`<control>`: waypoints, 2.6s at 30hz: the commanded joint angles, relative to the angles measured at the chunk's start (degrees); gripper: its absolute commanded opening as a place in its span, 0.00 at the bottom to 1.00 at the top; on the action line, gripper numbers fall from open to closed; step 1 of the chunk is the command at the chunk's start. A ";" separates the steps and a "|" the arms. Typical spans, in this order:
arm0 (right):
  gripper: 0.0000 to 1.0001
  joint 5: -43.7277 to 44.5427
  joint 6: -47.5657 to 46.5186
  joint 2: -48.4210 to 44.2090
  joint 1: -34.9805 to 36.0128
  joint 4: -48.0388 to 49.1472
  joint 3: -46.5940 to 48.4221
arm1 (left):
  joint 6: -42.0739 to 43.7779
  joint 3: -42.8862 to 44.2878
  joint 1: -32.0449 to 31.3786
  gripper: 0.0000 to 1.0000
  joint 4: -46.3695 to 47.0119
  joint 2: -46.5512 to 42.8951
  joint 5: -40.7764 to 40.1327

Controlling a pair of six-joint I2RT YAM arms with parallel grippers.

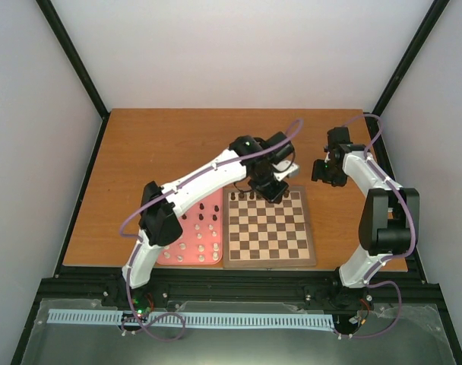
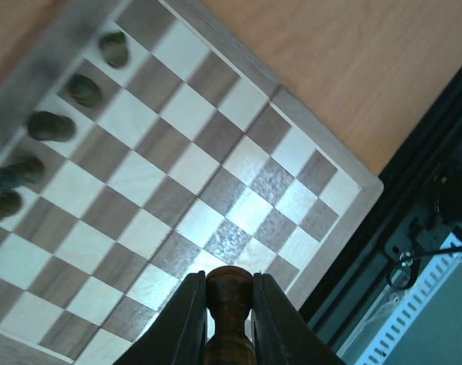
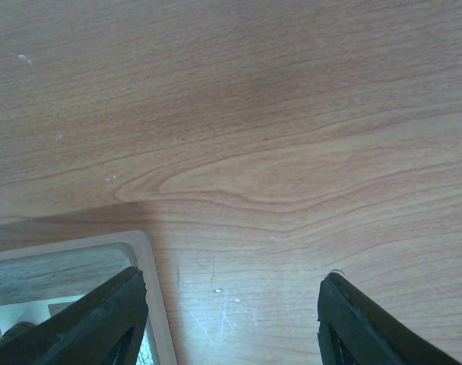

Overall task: Set up the chess pieces on the board
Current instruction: Place the chess piece on the chessboard, then pick up the chess piece from the chessboard.

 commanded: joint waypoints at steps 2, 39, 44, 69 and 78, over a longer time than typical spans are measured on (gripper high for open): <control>0.61 -0.62 0.72 -2.45 -0.40 1.60 -1.19 | 2.90 -2.36 -3.81 0.07 -2.35 1.26 -0.54; 0.61 -1.60 0.50 -4.46 -0.40 1.44 -3.34 | 5.30 -3.02 -5.44 0.51 1.97 7.64 -8.89; 0.63 -2.30 0.45 -7.43 -0.40 -0.66 -3.19 | 5.56 -3.03 -5.31 0.72 1.63 0.10 -8.97; 0.63 -4.24 0.75 -10.31 30.24 -16.35 -1.96 | -3.69 -34.83 50.65 0.81 12.08 -25.17 -3.71; 0.61 -8.66 -0.33 -2.93 34.60 -13.20 -2.33 | -3.41 -33.95 51.45 0.81 12.18 -21.96 -1.99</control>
